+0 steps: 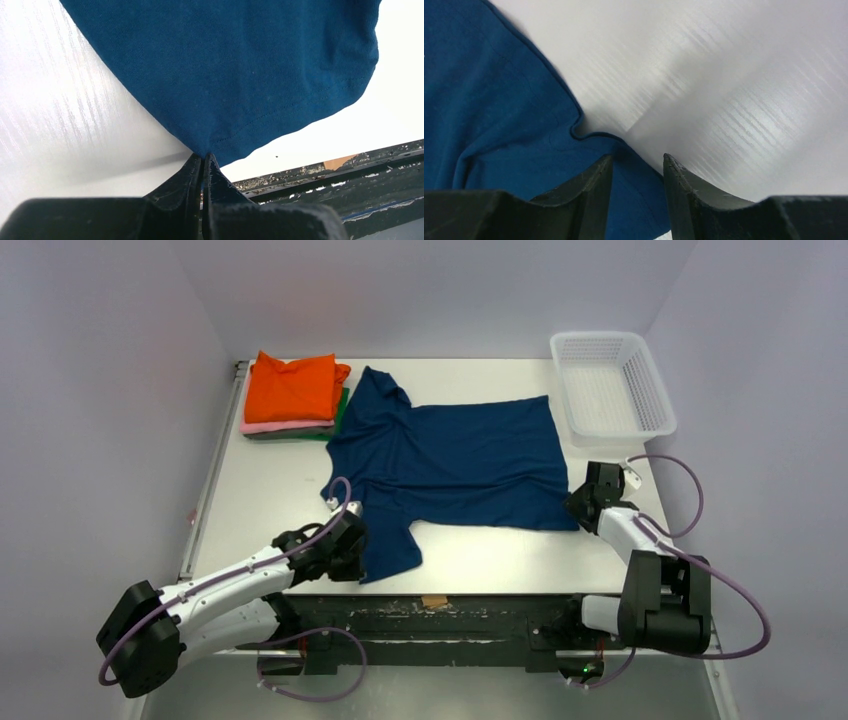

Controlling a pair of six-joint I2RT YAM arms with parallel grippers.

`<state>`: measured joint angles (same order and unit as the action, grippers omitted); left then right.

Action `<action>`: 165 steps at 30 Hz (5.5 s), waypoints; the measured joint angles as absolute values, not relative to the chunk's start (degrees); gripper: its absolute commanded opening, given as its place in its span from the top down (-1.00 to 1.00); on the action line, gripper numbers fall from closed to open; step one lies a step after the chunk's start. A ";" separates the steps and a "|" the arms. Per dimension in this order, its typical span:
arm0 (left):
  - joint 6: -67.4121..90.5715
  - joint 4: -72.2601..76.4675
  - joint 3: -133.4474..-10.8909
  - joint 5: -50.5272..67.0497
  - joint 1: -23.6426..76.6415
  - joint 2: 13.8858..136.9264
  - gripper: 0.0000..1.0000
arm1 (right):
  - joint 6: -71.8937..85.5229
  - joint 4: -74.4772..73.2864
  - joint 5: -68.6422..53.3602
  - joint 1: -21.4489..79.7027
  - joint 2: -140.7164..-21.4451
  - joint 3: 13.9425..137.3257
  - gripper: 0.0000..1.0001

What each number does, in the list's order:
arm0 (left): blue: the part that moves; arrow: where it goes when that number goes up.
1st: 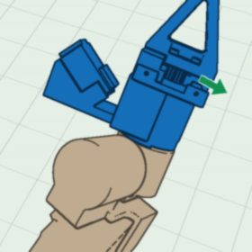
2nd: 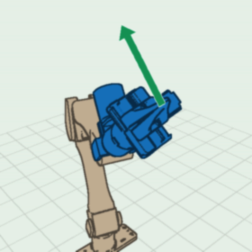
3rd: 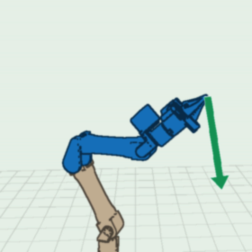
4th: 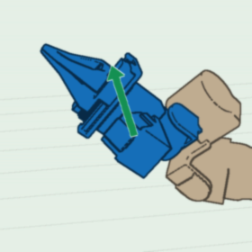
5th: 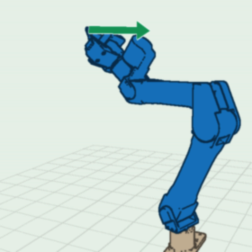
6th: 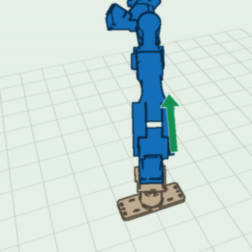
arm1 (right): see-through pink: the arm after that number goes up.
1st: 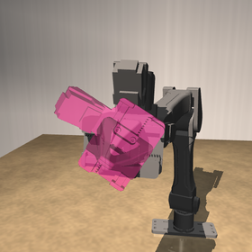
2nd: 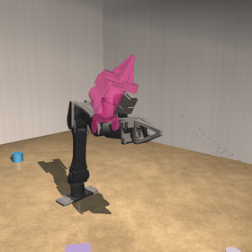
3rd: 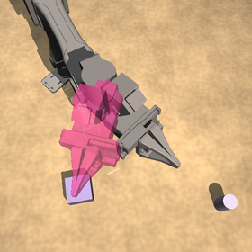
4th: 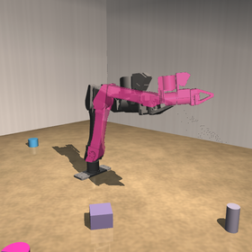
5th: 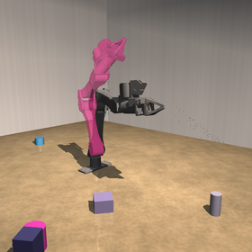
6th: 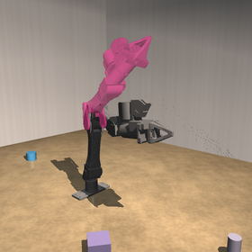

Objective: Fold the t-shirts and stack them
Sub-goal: Grab the side of the flattened tshirt closest away from the robot with both arms, then fold the flattened tshirt in 1/3 of the way

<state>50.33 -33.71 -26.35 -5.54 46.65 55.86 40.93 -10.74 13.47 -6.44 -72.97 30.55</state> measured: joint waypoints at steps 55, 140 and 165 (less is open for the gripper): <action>48.62 -40.77 -26.92 -5.98 46.65 46.48 1.00 | 40.56 -33.52 11.18 -2.17 -64.31 31.48 1.00; 31.38 -39.48 -91.46 -0.32 16.69 107.11 -0.81 | 38.61 -28.47 21.32 -1.87 -79.26 53.91 -0.03; 38.46 -20.62 -58.61 14.55 16.49 98.35 -1.00 | 36.14 -8.54 6.37 15.42 -88.16 44.07 -0.22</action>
<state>38.46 -20.62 -58.61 14.55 16.49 98.35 36.14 -8.54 6.37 15.42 -88.16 44.07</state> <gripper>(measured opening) 0.998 0.596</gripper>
